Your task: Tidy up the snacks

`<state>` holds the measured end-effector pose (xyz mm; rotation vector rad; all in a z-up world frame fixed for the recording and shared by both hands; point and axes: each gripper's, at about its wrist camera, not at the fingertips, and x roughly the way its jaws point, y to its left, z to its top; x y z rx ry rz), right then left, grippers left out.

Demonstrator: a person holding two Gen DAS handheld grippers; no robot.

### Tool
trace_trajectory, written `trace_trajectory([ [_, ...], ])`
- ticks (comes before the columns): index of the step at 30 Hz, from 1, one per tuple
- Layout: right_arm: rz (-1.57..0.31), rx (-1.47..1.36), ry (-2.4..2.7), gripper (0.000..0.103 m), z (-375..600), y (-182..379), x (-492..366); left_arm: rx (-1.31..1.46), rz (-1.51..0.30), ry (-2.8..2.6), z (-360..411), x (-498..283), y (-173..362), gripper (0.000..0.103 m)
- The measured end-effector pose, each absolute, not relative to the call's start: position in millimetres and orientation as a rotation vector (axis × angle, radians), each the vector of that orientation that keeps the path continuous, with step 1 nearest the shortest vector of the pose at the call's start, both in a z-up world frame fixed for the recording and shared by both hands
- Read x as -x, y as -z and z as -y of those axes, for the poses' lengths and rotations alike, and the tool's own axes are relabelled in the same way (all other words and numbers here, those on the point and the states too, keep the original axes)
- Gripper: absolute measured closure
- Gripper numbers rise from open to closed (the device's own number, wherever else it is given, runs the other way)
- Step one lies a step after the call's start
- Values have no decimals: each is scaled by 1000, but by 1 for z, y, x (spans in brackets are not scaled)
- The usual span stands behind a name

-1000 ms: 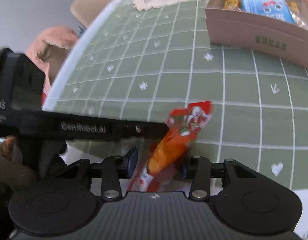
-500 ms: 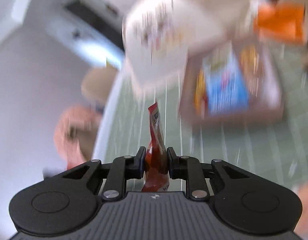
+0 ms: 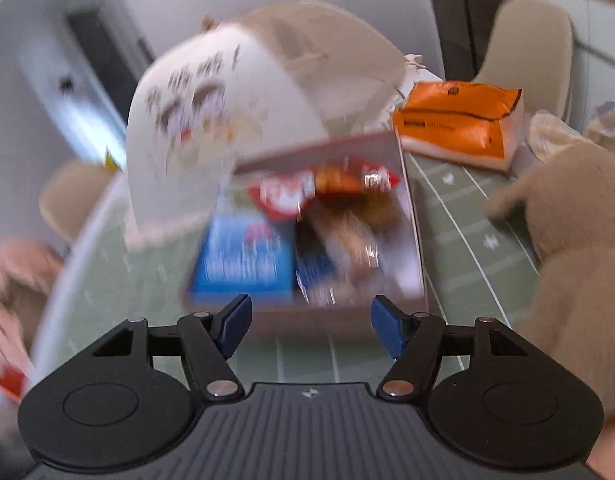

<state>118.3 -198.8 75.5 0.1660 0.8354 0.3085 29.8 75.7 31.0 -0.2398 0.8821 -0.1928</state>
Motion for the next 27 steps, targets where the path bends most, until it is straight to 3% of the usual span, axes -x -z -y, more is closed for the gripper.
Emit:
trace_trajectory([
  [3, -830, -81, -317, 27, 180, -55, -94, 223, -859, 165, -71, -33, -24, 84],
  [9, -886, -15, -270, 26, 156, -19, -75, 155, -814, 131, -54, -38, -15, 84],
  [14, -842, 50, -208, 12, 144, -8, -72, 120, -760, 171, -40, -42, -10, 83],
  [16, -835, 82, -147, 0, 140, -3, -72, 113, -750, 192, -35, -45, -9, 83],
  [27, -685, 15, -127, 0, 165, 12, -59, -85, -640, 160, 3, -31, 0, 83],
])
